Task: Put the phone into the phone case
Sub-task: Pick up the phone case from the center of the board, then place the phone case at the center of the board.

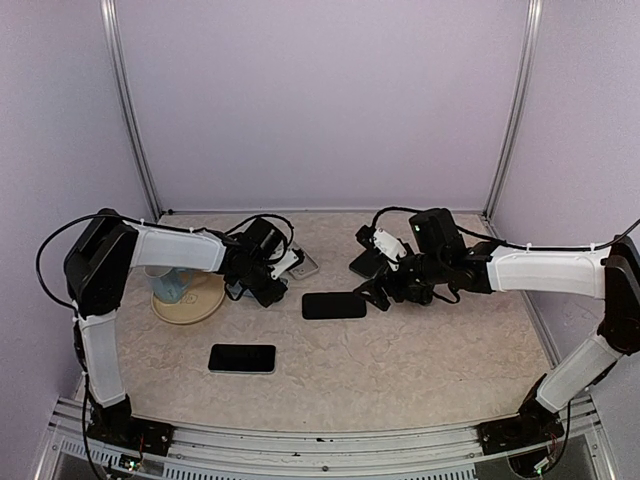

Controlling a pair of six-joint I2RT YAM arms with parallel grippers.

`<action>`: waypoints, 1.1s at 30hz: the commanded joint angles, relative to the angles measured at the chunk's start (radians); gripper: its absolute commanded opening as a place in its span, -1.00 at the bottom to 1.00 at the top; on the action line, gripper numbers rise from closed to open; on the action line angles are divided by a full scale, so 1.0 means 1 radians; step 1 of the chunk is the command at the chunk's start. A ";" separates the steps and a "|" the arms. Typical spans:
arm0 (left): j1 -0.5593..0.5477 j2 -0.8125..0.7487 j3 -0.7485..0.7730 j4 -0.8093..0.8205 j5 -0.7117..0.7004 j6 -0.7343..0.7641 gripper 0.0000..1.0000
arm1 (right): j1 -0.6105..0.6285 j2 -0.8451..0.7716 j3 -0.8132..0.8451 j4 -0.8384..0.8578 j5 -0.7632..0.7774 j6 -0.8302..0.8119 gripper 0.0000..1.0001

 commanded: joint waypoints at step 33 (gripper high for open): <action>-0.062 -0.024 0.043 0.021 -0.013 -0.078 -1.00 | 0.013 -0.043 -0.010 0.014 -0.002 0.026 0.98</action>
